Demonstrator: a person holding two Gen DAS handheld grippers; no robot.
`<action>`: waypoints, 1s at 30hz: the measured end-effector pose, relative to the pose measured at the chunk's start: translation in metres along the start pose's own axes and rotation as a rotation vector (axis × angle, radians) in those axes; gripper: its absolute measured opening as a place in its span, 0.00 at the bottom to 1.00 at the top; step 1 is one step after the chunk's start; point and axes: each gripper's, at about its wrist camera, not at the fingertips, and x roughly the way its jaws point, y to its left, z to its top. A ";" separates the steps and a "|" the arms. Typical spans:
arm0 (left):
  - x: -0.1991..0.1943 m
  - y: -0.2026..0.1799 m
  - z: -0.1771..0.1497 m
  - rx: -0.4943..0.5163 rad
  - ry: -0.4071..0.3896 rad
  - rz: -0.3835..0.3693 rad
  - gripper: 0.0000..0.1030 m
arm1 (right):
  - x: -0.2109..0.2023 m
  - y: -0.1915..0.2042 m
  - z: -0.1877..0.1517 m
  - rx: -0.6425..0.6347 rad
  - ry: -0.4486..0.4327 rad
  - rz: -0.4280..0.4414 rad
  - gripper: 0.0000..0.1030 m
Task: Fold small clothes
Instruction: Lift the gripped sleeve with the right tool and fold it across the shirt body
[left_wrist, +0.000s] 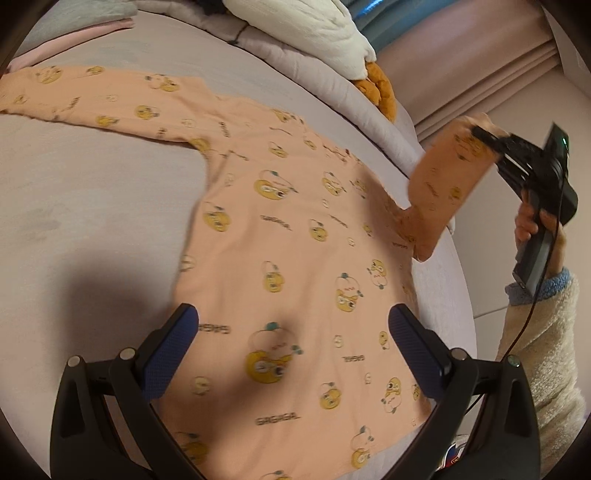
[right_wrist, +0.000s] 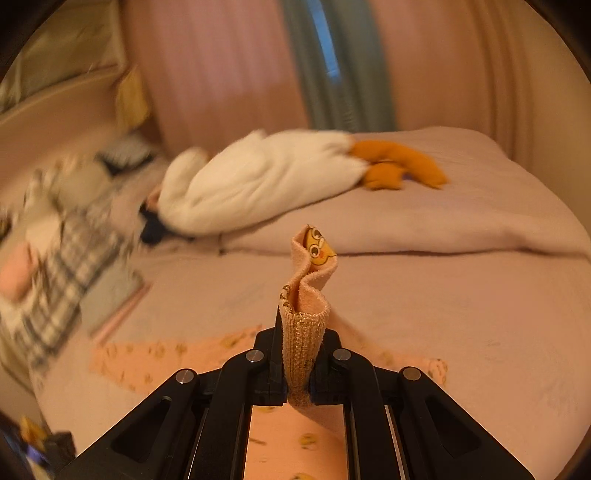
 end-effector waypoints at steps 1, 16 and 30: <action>-0.002 0.005 0.000 -0.008 -0.005 -0.001 1.00 | 0.005 0.002 -0.001 -0.014 0.012 0.004 0.09; -0.019 0.050 0.006 -0.092 -0.045 -0.008 1.00 | 0.089 0.119 -0.034 -0.249 0.142 0.014 0.09; -0.028 0.069 0.009 -0.145 -0.057 0.021 1.00 | 0.114 0.114 -0.071 -0.153 0.321 0.274 0.49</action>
